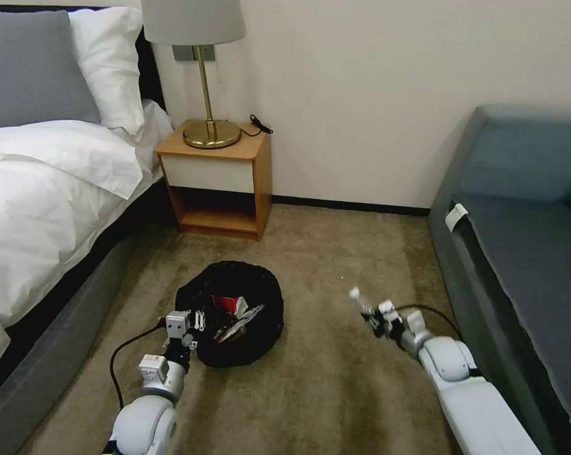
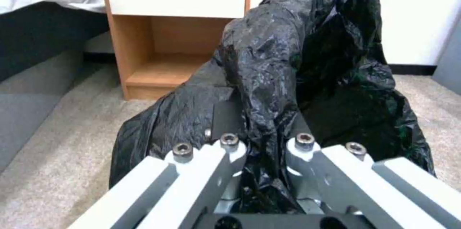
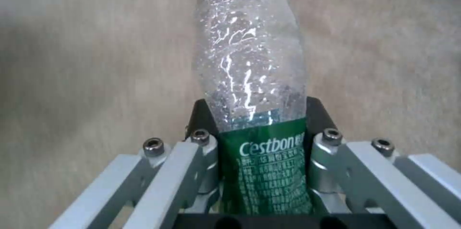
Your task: Pick up the trash bin, then pick up the garbage on the floor and place it into the trash bin.
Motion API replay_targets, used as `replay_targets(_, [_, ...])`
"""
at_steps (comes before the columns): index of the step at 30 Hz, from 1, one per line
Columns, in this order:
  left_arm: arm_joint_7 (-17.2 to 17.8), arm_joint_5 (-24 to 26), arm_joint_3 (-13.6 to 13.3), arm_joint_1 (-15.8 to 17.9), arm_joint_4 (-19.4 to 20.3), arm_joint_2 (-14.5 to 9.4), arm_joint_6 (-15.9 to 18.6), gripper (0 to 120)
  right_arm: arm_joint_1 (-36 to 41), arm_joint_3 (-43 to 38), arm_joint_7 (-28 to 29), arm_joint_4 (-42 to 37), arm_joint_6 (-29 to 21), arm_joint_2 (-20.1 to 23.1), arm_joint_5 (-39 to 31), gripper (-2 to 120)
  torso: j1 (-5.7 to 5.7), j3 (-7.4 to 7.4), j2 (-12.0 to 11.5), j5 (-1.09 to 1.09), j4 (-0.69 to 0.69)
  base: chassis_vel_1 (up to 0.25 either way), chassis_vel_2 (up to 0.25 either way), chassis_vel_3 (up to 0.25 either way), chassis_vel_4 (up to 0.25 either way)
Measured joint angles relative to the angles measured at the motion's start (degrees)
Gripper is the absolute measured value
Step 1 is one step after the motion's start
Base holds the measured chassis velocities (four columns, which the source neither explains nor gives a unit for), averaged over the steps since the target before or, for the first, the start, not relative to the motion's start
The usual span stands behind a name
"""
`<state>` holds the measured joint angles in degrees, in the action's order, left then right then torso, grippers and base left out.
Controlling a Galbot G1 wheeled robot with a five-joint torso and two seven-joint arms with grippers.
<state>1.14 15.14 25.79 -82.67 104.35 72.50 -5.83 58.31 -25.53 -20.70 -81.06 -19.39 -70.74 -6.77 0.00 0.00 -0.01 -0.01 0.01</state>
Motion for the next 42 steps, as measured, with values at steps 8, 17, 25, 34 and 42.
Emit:
replay_targets(8, [-0.14, -0.93, -0.41, -0.22, 0.13, 0.50, -0.23, 4, -1.33, 1.49, 4.71, -3.25, -0.34, -3.57, -8.47, 23, 0.00, 0.00, 0.00, 0.01, 0.00, 0.000, 0.000, 0.000, 0.000])
replay_targets(17, [-0.15, -1.61, -0.92, -0.26, 0.50, 1.03, -0.24, 4, -0.31, 7.07, 6.67, -11.91, -0.54, -6.05, -19.49, 23, 0.00, 0.00, 0.00, 0.00, -0.01, 0.000, 0.000, 0.000, 0.000])
replay_targets(25, [-0.12, -1.62, -0.85, -0.37, 1.09, 1.11, -0.24, 4, 2.02, 12.29, 6.25, -17.09, -1.10, -7.10, -20.65, 23, 0.00, -0.01, 0.01, 0.00, 0.00, 0.000, 0.000, 0.000, 0.000])
replay_targets(34, [-0.12, -1.61, -0.88, -0.95, 1.38, 1.21, -0.25, 4, 5.12, 16.07, 5.12, -17.58, -0.06, -8.71, -17.71, 23, 0.00, -0.01, 0.01, 0.00, 0.00, 0.000, 0.000, 0.000, 0.000])
replay_targets(42, [-0.09, -1.62, -1.15, -1.25, 1.55, 1.36, -0.43, 4, 6.41, 19.08, 4.81, -16.11, 0.95, -10.58, -14.69, 23, 0.00, -0.01, 0.01, 0.00, 0.00, 0.000, 0.000, 0.000, 0.000])
